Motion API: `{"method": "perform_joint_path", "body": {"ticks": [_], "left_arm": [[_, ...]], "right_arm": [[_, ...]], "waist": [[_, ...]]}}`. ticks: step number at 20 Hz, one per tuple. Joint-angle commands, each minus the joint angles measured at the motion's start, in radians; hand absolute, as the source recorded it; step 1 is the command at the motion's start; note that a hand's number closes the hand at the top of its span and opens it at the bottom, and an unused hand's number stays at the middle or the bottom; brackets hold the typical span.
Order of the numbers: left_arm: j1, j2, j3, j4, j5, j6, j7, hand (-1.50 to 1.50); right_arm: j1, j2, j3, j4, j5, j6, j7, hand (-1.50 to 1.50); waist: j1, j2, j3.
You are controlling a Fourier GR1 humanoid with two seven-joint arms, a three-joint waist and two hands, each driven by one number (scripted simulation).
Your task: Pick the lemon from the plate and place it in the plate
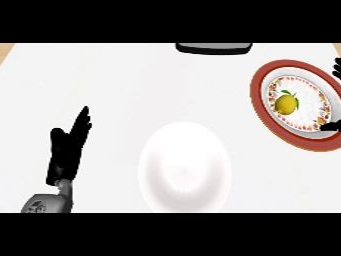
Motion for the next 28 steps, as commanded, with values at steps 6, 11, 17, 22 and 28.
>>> {"method": "perform_joint_path", "body": {"ticks": [6,11,17,22,28], "left_arm": [[-0.031,0.017,0.037,0.050,0.019,-0.025,-0.029,0.00],[-0.005,0.021,0.014,-0.049,0.016,-0.033,0.030,0.00],[0.008,0.022,0.026,-0.029,0.018,-0.036,-0.003,0.00],[0.005,-0.002,0.013,0.010,0.014,-0.035,-0.034,0.00],[0.017,-0.016,-0.006,-0.005,-0.010,-0.015,-0.033,0.00]], "right_arm": [[0.025,-0.024,0.007,0.031,0.003,0.009,-0.096,-1.50],[0.021,-0.069,0.007,0.048,0.002,0.035,-0.080,-1.50],[0.073,-0.090,-0.007,0.058,-0.011,-0.017,-0.119,-1.50],[0.037,-0.136,-0.026,0.067,-0.030,0.019,-0.083,-1.50],[0.083,-0.165,-0.051,0.076,-0.055,0.011,-0.107,-1.50]], "waist": [[0.008,0.009,0.001],[0.011,0.003,0.002],[0.014,0.007,0.003],[0.019,0.011,0.003],[0.018,0.013,0.005]]}}
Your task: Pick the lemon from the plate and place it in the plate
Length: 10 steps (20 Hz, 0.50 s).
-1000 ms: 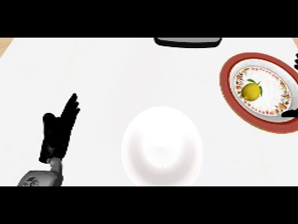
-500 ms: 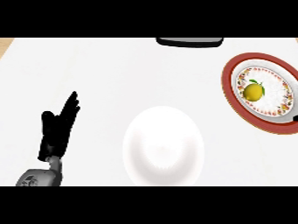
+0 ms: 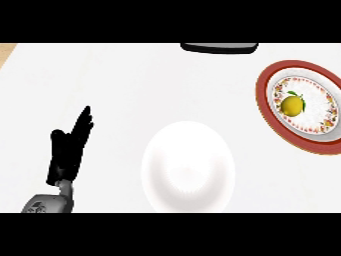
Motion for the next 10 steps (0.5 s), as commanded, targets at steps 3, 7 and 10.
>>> {"method": "perform_joint_path", "body": {"ticks": [3,7,10], "left_arm": [[-0.003,0.005,0.002,-0.002,-0.014,0.008,-0.002,0.00],[-0.007,0.008,0.000,0.013,0.006,-0.025,-0.013,0.00],[-0.001,-0.003,0.002,0.013,-0.004,-0.002,-0.019,0.00]], "right_arm": [[0.048,-0.018,-0.026,0.011,-0.021,0.007,-0.063,-1.50],[0.004,-0.032,-0.028,0.013,-0.022,0.002,0.002,-1.50],[0.061,-0.008,-0.019,0.011,-0.011,-0.045,-0.048,-1.50]], "waist": [[-0.002,0.002,0.001],[0.008,0.004,0.000],[0.006,0.005,0.002]]}}
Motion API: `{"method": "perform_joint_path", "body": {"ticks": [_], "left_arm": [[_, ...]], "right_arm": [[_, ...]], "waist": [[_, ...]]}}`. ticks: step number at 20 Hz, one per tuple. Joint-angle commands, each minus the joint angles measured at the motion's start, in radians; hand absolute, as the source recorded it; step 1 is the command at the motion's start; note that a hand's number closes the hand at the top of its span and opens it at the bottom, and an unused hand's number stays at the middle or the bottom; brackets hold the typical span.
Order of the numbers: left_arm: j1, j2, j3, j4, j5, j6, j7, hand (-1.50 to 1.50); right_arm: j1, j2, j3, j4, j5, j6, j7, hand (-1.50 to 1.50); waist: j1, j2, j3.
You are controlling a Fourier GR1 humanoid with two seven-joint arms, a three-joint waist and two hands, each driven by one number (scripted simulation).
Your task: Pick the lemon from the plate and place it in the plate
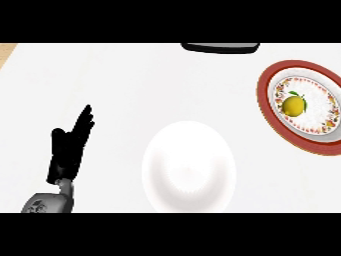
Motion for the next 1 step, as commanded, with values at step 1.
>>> {"method": "perform_joint_path", "body": {"ticks": [1], "left_arm": [[-0.006,0.011,0.000,-0.005,0.015,-0.029,0.008,0.00]], "right_arm": [[0.000,-0.028,-0.001,-0.003,0.002,0.025,-0.021,-1.50]], "waist": [[0.010,0.004,0.002]]}}
